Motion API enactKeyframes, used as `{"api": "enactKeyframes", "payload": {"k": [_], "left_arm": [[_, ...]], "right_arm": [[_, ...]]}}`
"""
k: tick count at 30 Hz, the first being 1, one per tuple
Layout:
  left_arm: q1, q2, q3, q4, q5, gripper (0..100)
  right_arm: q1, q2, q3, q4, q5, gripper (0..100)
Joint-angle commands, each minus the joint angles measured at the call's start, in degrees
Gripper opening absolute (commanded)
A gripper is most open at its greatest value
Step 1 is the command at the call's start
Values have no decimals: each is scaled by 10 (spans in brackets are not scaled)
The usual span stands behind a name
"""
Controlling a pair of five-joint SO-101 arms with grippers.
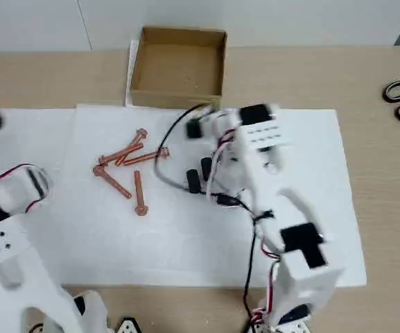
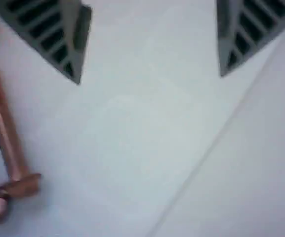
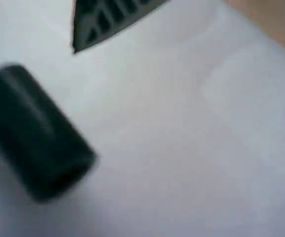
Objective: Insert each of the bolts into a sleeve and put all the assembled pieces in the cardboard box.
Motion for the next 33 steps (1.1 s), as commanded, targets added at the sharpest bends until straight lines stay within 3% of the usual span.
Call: {"api": "enactKeyframes", "payload": {"k": [1, 6, 19, 25, 33], "left_arm": [[-21, -1, -24, 12, 36, 169], [-22, -2, -21, 17, 36, 169], [-22, -3, 13, 12, 36, 169], [-22, -3, 13, 12, 37, 169], [-22, -3, 13, 12, 37, 169]], "right_arm": [[-34, 0, -26, 5, 30, 139], [-65, 4, -27, 0, 55, 139], [-65, 46, -28, -12, 108, 143], [-64, 45, -58, 7, 109, 215], [-44, 51, -57, 3, 111, 217]]}}
